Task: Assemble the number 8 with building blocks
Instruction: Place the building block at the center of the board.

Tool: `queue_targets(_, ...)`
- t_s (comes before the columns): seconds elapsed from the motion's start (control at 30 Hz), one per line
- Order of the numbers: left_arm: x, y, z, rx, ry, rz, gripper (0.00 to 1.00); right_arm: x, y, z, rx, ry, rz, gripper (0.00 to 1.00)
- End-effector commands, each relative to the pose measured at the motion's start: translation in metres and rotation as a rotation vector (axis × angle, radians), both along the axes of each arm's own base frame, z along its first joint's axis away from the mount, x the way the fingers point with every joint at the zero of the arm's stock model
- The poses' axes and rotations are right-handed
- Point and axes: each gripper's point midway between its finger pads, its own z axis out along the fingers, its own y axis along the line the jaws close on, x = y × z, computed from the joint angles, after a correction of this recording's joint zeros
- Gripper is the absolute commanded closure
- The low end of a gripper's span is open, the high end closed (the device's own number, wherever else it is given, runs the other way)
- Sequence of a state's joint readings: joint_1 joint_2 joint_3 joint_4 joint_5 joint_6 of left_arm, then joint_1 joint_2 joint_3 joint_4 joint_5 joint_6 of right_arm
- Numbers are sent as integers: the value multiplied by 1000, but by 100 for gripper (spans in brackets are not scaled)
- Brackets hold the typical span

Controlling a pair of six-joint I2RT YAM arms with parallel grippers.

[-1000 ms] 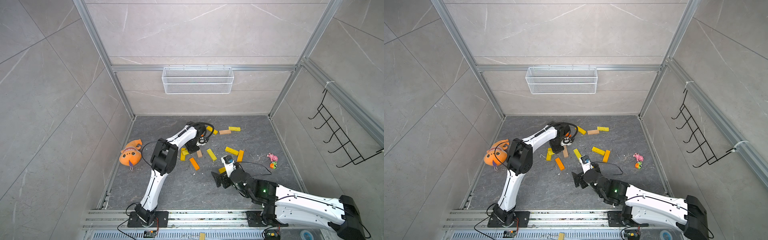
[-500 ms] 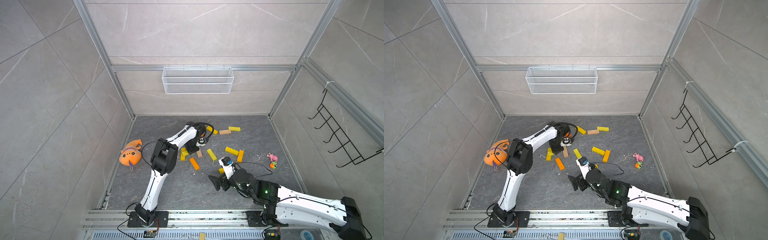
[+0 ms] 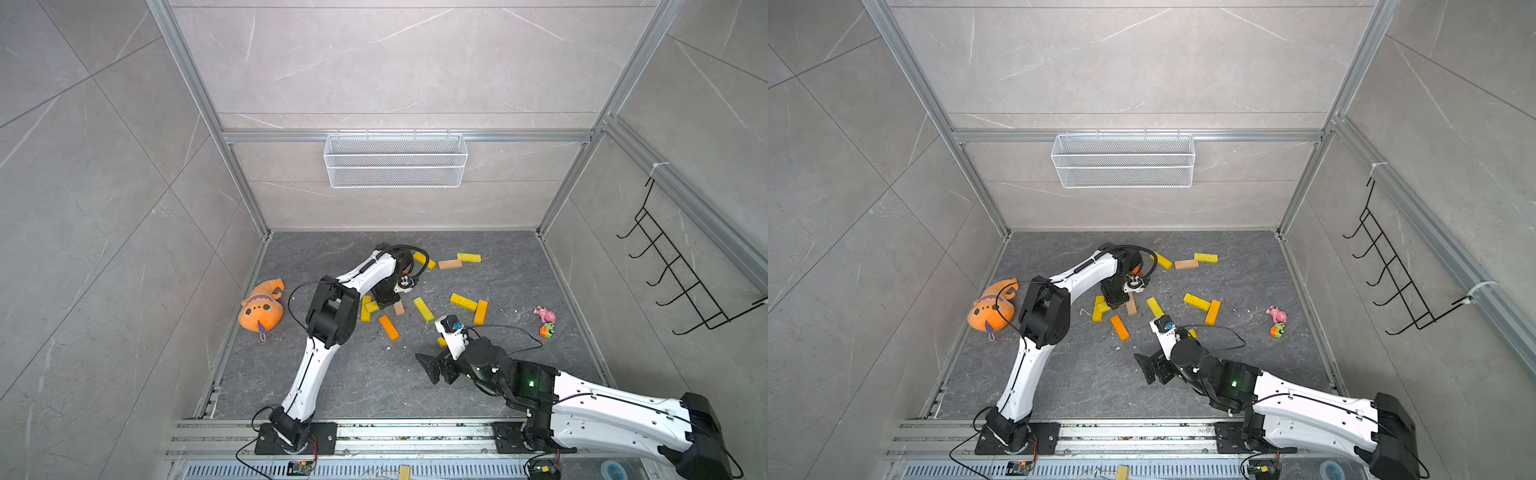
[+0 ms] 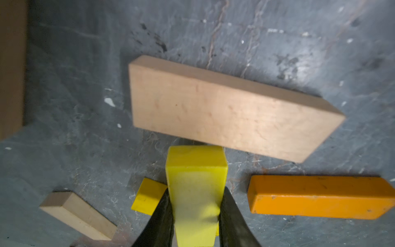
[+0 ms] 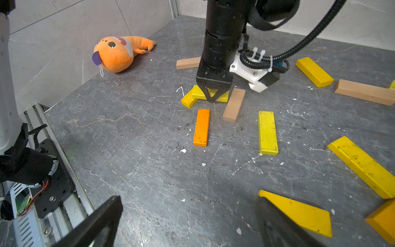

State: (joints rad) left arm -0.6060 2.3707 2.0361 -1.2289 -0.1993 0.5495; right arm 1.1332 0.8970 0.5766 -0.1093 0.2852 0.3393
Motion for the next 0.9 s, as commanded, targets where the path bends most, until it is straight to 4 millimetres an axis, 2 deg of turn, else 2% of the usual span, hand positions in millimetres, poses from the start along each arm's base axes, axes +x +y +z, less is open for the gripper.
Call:
queue_targets(0.0, -4, 1, 4, 2, 27, 6, 86, 0, -5, 3, -6, -15, -12, 0)
queue_targets(0.87, 6, -38, -7, -40, 21, -38, 84, 3, -16, 2, -27, -21, -52, 0)
